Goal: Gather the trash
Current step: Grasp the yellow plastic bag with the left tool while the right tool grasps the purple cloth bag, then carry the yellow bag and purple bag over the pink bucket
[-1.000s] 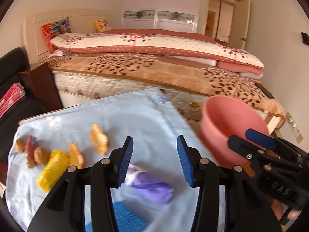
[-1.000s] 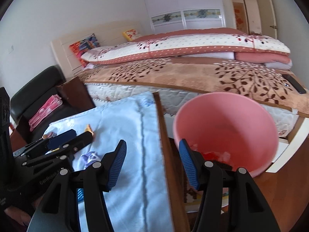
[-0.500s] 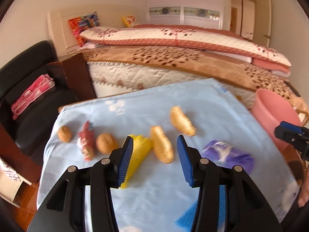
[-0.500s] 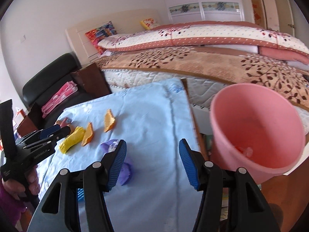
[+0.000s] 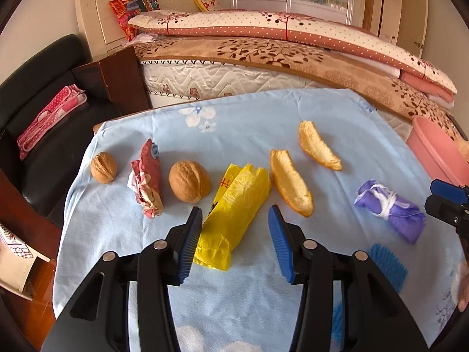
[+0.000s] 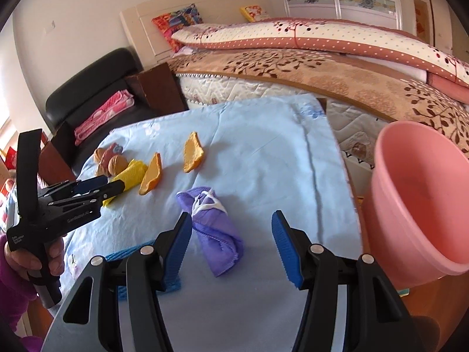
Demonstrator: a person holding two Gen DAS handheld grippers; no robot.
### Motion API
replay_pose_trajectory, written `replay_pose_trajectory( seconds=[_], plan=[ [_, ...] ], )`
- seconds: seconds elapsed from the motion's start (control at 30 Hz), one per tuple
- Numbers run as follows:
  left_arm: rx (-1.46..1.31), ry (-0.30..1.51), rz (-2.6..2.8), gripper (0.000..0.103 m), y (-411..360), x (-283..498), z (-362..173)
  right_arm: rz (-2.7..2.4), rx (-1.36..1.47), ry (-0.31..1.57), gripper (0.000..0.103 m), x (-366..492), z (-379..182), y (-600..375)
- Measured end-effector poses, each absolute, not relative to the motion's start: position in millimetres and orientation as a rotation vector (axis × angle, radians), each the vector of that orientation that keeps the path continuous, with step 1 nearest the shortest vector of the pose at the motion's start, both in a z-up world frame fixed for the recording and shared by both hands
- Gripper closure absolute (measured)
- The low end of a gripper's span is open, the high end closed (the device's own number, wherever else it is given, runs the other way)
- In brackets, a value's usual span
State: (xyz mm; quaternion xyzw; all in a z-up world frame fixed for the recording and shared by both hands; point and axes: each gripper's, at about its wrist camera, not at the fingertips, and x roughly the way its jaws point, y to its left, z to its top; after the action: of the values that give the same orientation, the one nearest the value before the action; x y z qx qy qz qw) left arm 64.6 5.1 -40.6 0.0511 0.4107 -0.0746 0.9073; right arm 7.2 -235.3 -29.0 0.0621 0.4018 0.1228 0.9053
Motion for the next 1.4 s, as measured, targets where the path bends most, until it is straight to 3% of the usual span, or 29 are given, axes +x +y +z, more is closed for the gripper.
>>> replay_pose_trajectory(
  seconds=[0.27, 0.43, 0.53, 0.57, 0.7, 0.83, 1.4],
  plan=[
    [0.062, 0.858, -0.132, 0.057, 17.6, 66.6, -45.3, 0.274, 0.097, 0.887, 0.047, 21.0, -41.5, -222.7],
    [0.051, 0.848, -0.145, 0.082, 20.5, 62.6, -41.1, 0.287, 0.08, 0.925, 0.047, 29.3, -48.8, -215.7],
    [0.046, 0.831, -0.161, 0.089, 20.5, 56.9, -35.3, 0.303, 0.074, 0.943, 0.049, 30.3, -52.2, -211.2],
    [0.042, 0.826, -0.166, 0.09, 21.3, 55.3, -33.7, 0.307, 0.072, 0.948, 0.055, 30.2, -53.1, -209.9],
    [0.016, 0.799, -0.187, 0.091, 21.0, 48.3, -25.0, 0.331, 0.074, 0.949, 0.072, 26.2, -52.9, -208.6],
    [-0.016, 0.772, -0.205, 0.092, 17.9, 41.5, -15.8, 0.343, 0.074, 0.927, 0.077, 19.1, -47.7, -208.1],
    [-0.026, 0.672, -0.353, 0.092, -47.4, 32.2, 25.6, 0.207, 0.191, 0.74, 0.078, -5.2, 1.9, -269.7]
  ],
)
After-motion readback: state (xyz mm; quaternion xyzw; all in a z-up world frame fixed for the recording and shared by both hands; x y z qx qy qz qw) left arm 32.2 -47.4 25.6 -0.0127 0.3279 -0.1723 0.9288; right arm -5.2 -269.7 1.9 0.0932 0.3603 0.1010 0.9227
